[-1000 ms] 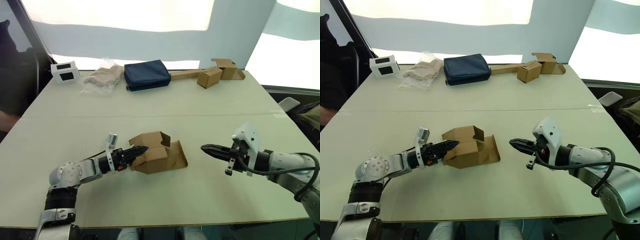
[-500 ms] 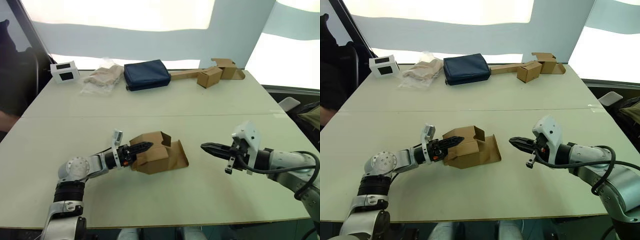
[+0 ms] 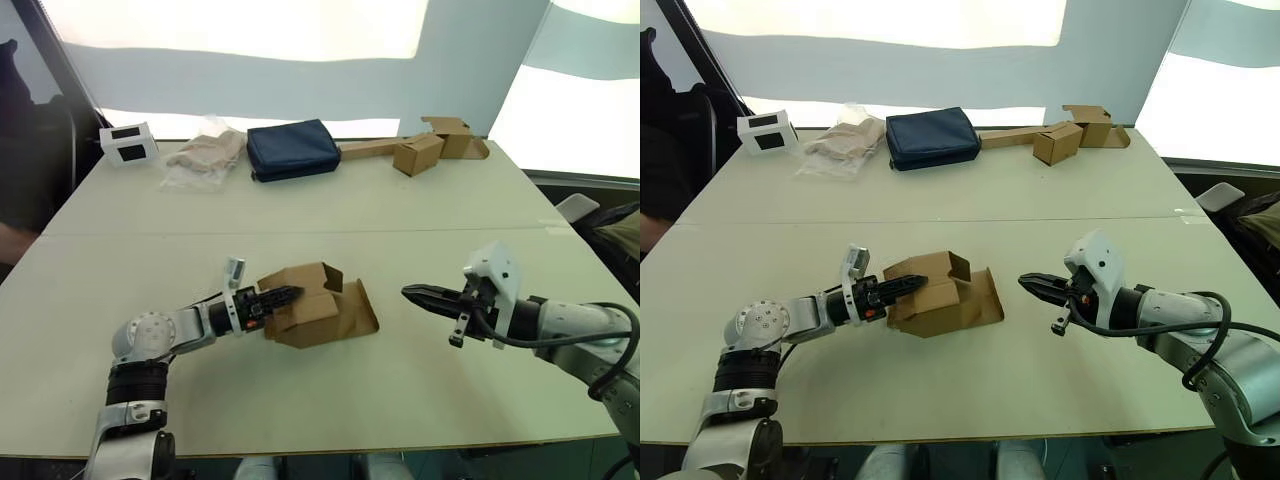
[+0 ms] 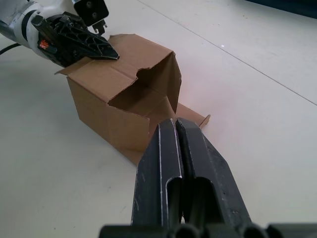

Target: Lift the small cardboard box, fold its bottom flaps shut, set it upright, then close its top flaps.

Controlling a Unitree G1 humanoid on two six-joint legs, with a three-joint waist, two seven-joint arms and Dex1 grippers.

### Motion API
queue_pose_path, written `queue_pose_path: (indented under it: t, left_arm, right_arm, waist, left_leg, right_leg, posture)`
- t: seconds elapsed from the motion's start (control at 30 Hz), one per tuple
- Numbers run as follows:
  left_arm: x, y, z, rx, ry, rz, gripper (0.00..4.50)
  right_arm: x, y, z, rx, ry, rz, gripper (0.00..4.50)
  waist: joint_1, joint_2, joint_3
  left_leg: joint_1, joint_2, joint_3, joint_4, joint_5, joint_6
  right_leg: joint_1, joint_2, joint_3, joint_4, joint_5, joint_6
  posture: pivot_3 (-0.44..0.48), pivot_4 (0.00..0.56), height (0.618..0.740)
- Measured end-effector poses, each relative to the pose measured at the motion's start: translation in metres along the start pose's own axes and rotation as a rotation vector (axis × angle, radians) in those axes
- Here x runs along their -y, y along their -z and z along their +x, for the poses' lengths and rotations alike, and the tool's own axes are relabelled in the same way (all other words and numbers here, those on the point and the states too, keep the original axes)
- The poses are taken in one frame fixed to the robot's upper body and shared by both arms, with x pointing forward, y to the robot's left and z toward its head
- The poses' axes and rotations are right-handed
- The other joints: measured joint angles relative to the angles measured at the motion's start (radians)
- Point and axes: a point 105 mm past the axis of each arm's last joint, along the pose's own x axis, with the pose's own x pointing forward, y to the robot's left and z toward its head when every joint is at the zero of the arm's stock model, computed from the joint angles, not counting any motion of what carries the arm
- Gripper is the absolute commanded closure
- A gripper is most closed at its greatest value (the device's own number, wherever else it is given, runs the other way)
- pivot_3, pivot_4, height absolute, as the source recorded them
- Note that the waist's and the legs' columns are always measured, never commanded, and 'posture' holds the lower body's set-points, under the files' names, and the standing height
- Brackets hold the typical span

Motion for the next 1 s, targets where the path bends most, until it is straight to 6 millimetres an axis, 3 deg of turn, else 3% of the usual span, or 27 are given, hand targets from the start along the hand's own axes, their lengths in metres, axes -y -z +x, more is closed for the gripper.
queue_pose_path:
  t: [0.27,0.5,0.7,1.0]
  left_arm:
    - [0.014,-0.007,-0.009,0.004,-0.017,0.086,4.46]
    - [0.059,-0.014,-0.003,-0.017,0.044,0.59,4.46]
    - [0.066,-0.024,0.003,0.025,0.064,0.832,4.46]
    - [0.067,-0.031,0.005,0.011,0.085,0.948,4.46]
  right_arm:
    - [0.0,-0.007,0.005,0.039,0.002,-0.01,4.5]
    - [0.012,-0.032,0.023,0.177,0.076,-0.011,4.5]
    - [0.019,-0.047,0.049,0.26,0.13,0.027,4.5]
    - [0.015,-0.052,0.074,0.298,0.15,0.031,4.5]
  waist:
    - [-0.001,0.0,0.0]
    - [0.0,0.0,0.0]
    - [0.0,0.0,0.0]
    - [-0.002,0.0,0.0]
  left_leg:
    - [0.0,0.0,0.0,0.0,0.0,0.0]
    - [0.0,0.0,0.001,-0.001,0.001,-0.001]
    - [-0.001,0.0,0.001,-0.001,0.001,-0.001]
    - [-0.002,0.0,0.001,-0.001,0.0,-0.001]
  right_leg:
    - [0.0,0.0,0.0,0.0,0.0,0.0]
    - [0.0,-0.001,0.001,-0.001,0.0,-0.001]
    - [-0.001,-0.001,0.001,-0.002,0.0,-0.001]
    - [-0.001,0.0,0.0,-0.002,0.0,0.0]
  posture:
    - [0.0,0.15,0.74]
    - [0.0,0.15,0.74]
    - [0.0,0.15,0.74]
    - [0.0,0.15,0.74]
